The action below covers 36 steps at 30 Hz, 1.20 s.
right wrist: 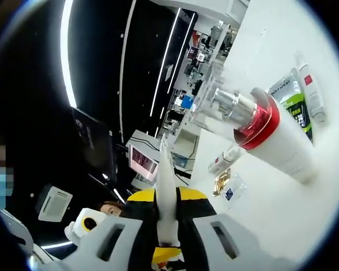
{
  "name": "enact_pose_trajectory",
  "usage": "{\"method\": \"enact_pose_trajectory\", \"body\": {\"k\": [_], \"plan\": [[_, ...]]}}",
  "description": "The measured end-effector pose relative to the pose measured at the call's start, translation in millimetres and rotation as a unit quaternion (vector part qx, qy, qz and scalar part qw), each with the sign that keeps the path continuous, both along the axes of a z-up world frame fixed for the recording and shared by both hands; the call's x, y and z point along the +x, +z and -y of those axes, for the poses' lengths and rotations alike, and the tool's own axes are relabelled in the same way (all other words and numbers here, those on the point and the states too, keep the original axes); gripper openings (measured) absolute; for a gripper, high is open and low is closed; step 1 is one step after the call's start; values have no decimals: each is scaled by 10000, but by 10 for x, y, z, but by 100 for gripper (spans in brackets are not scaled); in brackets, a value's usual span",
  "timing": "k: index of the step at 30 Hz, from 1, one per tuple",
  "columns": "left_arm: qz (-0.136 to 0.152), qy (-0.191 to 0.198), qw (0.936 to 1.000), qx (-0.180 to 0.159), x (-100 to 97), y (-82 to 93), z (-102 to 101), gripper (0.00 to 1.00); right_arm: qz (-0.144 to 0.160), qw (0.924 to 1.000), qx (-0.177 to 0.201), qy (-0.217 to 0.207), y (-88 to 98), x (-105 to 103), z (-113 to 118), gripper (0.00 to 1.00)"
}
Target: Arrange the skincare products in the storage area until every visible bottle or jar stands upright without overlapping.
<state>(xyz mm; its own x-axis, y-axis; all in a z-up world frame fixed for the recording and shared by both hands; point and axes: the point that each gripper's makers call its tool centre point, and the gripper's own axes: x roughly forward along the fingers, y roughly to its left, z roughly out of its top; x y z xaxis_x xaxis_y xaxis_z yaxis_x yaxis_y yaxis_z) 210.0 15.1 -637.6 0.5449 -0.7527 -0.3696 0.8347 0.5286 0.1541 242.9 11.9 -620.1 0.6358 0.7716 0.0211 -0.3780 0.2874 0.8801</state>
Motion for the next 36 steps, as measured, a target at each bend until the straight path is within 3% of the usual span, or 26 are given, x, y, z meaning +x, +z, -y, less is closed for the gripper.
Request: {"method": "enact_pose_trajectory", "body": {"k": [4,12,13,16,21,24,25,32,34,36], "plan": [[-309,-29,9992,-242,6,2,1,30,169,9998,-90,53,43,-10,11,10],[-645,-277,9965,-444,17,9,8,33,1166,9880,-836,571,216,-78,-94,10],[-611,-446,9961,-457,-17,34,29,32,1410,9833,-917,702,272,-103,-122,10],[-584,-551,9960,-389,-29,40,39,32,1645,9763,-1047,937,312,-129,-143,10],[-593,-785,9944,-386,2,29,40,31,2206,9493,-1780,1361,293,-198,-200,10],[-769,-861,9917,-568,18,11,54,34,2238,9476,-1752,1460,286,-179,-170,10],[-762,-896,9915,-559,-3,23,78,35,2345,9425,-1831,1520,282,-181,-165,10],[-747,-1093,9894,-602,-39,40,158,36,2603,9316,-1819,1766,312,-222,-137,11],[-838,-1172,9871,-699,-47,33,185,37,2719,9261,-1835,1864,327,-256,-138,11],[-864,-1228,9856,-772,-49,30,198,38,2941,9155,-1874,2004,349,-308,-142,11]]}}
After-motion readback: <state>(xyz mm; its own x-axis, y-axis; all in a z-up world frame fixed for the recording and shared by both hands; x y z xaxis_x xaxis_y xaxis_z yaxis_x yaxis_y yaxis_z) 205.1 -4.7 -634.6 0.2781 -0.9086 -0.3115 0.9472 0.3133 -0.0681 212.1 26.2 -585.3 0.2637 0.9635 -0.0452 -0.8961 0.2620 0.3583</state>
